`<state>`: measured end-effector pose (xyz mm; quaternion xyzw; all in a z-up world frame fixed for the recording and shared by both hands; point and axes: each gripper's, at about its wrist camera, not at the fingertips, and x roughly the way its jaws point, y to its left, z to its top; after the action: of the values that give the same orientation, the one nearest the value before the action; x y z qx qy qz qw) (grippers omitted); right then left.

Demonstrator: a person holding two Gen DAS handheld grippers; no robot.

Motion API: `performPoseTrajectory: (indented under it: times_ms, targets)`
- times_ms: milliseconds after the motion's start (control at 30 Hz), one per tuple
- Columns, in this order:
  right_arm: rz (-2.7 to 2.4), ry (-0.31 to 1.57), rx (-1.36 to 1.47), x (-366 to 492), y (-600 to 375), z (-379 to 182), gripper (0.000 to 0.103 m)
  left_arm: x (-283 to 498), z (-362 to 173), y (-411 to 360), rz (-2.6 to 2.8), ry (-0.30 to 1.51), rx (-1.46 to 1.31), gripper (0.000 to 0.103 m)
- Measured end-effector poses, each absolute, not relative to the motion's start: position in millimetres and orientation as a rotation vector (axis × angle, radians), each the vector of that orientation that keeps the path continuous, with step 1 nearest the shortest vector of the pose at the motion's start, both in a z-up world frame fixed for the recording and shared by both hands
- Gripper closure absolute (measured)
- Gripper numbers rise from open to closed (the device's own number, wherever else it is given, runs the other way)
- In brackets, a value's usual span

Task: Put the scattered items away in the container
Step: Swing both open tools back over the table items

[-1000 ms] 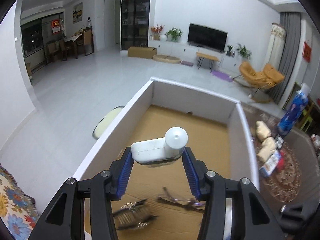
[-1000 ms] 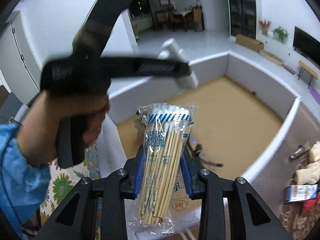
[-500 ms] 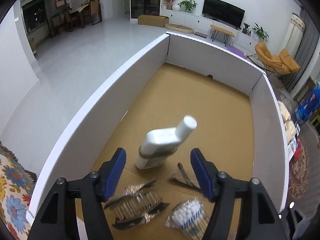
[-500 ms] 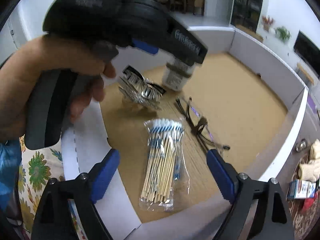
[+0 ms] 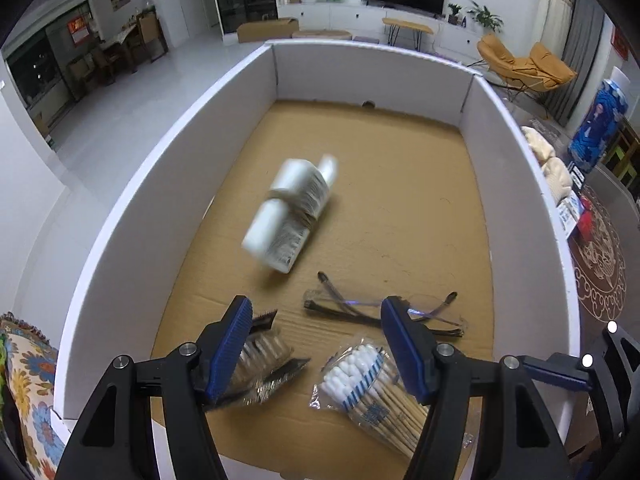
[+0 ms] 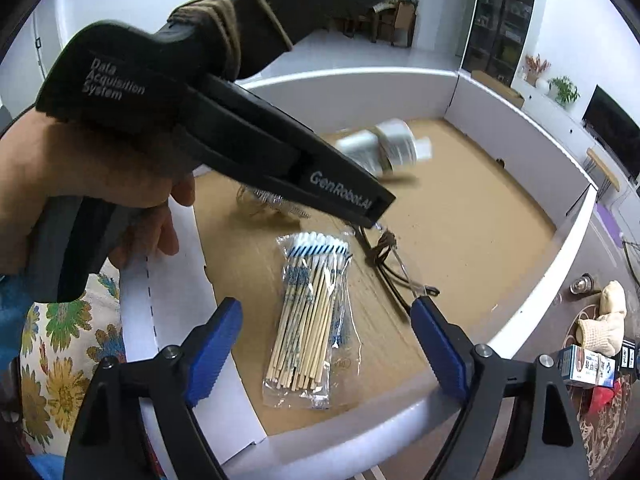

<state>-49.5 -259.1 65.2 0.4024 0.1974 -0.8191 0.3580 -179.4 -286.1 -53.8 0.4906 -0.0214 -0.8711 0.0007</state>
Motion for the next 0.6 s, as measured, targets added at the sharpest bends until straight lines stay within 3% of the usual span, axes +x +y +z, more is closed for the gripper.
performPoseTrajectory:
  times_ms: [67,133,167,233,333,467,600]
  targets:
    - [-2.165,0.423,0.978,-48,-246,75,0.016,-179,-47,-290,-2.775,-0.008,1.469,0.035]
    - [-2.219,0.339,0.905,-45,-234,87,0.015,-174,-38,-298,-2.822,0.12,1.372,0.024]
    - [-2.248,0.301,0.859,-41,-224,95,0.011,-172,-35,-299,-2.83,0.14,1.332,0.024]
    - [-2.305,0.251,0.778,-32,-196,109,0.001,-164,-24,-296,-2.848,0.119,1.24,0.024]
    - [-2.43,0.228,0.719,-16,-136,116,0.0,-147,-2,-281,-2.905,0.084,1.115,0.024]
    - [-2.588,0.221,0.898,-14,-42,87,0.0,-121,27,-239,-3.057,0.088,1.085,0.023]
    - [-2.724,0.184,1.2,-33,47,43,0.0,-90,47,-163,-3.263,0.024,1.123,0.009]
